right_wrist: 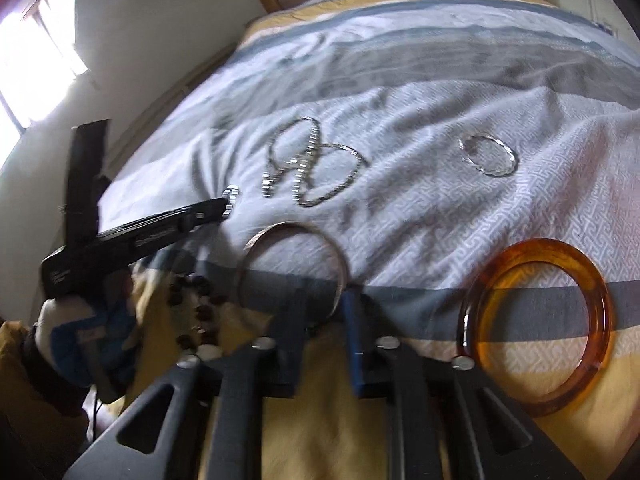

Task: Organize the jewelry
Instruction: 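Grasp the twisted silver ring with the left tool while the right tool grasps the thin silver bangle, then carry the twisted ring with the left tool into the red box while the right tool carries the bangle, then open both tools to release the ring and bangle into the box, then withdraw both open tools from the red box, then grasp the dark wooden bead bracelet with the left tool while the right tool grasps the amber bangle, then carry the bead bracelet with the left tool into the red box while the right tool carries the amber bangle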

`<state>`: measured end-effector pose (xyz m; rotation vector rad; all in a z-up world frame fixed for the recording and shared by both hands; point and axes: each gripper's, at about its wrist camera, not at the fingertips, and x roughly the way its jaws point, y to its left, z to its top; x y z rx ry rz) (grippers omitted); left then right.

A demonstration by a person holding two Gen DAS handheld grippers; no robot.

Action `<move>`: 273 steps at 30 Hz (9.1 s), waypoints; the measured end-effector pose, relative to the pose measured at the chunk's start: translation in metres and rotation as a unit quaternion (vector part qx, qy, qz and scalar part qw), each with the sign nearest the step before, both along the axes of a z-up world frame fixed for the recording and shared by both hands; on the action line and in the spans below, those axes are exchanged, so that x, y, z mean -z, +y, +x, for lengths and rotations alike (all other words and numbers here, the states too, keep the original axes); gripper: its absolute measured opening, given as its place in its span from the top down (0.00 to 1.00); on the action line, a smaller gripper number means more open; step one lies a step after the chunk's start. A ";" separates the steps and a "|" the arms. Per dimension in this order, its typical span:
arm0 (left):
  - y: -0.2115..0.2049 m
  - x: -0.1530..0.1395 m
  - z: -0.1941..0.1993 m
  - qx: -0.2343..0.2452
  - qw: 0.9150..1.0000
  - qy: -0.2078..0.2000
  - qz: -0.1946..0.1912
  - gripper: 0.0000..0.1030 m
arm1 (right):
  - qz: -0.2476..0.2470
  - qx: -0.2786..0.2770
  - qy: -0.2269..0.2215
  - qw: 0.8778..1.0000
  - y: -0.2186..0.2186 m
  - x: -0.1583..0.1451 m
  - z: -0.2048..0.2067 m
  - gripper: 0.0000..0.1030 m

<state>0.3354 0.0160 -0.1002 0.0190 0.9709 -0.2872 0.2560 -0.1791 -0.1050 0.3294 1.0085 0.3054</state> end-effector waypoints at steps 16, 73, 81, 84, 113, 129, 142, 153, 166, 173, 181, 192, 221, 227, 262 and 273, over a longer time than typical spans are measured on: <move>0.000 -0.024 -0.004 -0.025 1.000 -0.018 -0.002 0.98 | -0.099 -0.051 -0.036 0.993 0.030 -0.016 0.007 0.96; -0.391 -0.074 -0.130 0.198 0.979 -0.033 0.020 0.98 | -0.128 0.134 -0.133 0.974 -0.301 -0.099 -0.116 0.97; -0.406 -0.039 -0.113 0.190 0.981 -0.007 0.042 0.98 | -0.113 0.155 -0.103 0.976 -0.332 -0.059 -0.093 0.97; -0.407 -0.030 -0.109 0.187 0.981 0.003 0.043 0.98 | -0.111 0.165 -0.102 0.975 -0.341 -0.056 -0.093 0.97; -0.364 -0.102 -0.165 0.170 0.985 -0.022 -0.001 0.62 | -0.129 0.211 -0.094 0.964 -0.344 -0.102 -0.164 0.70; -0.204 -0.156 -0.278 0.091 0.994 -0.061 0.001 0.57 | -0.110 0.169 -0.149 0.968 -0.220 -0.175 -0.259 0.55; -0.112 -0.177 -0.348 0.010 0.993 -0.113 -0.003 0.57 | -0.120 0.131 -0.161 0.971 -0.144 -0.192 -0.306 0.46; -0.074 -0.184 -0.385 -0.027 0.989 -0.144 -0.009 0.56 | -0.144 0.094 -0.151 0.974 -0.103 -0.183 -0.326 0.44; -0.058 -0.199 -0.406 -0.045 0.980 -0.190 -0.021 0.56 | -0.145 0.083 -0.176 0.970 -0.092 -0.198 -0.340 0.35; -0.049 -0.180 -0.388 -0.051 0.986 -0.154 -0.026 0.56 | -0.141 0.076 -0.161 0.974 -0.094 -0.185 -0.325 0.35; -0.028 -0.128 -0.342 -0.084 0.993 -0.079 -0.028 0.56 | -0.132 0.060 -0.112 0.983 -0.099 -0.143 -0.284 0.35; -0.027 -0.085 -0.251 -0.105 0.993 -0.025 -0.055 0.56 | -0.134 -0.009 -0.071 0.988 -0.086 -0.092 -0.196 0.35; -0.047 0.005 -0.107 -0.129 0.991 0.013 -0.035 0.56 | -0.104 -0.097 -0.046 0.989 -0.050 0.000 -0.019 0.52; -0.043 0.002 -0.106 -0.130 0.990 0.005 -0.044 0.80 | -0.071 -0.086 -0.052 0.992 -0.053 0.005 -0.012 0.75; -0.091 -0.153 -0.283 -0.029 0.994 -0.091 -0.057 0.92 | 0.006 0.009 -0.171 0.985 -0.111 -0.153 -0.204 0.91; -0.151 -0.176 -0.315 0.035 0.993 -0.092 -0.060 0.93 | 0.009 0.066 -0.181 0.981 -0.179 -0.161 -0.258 0.91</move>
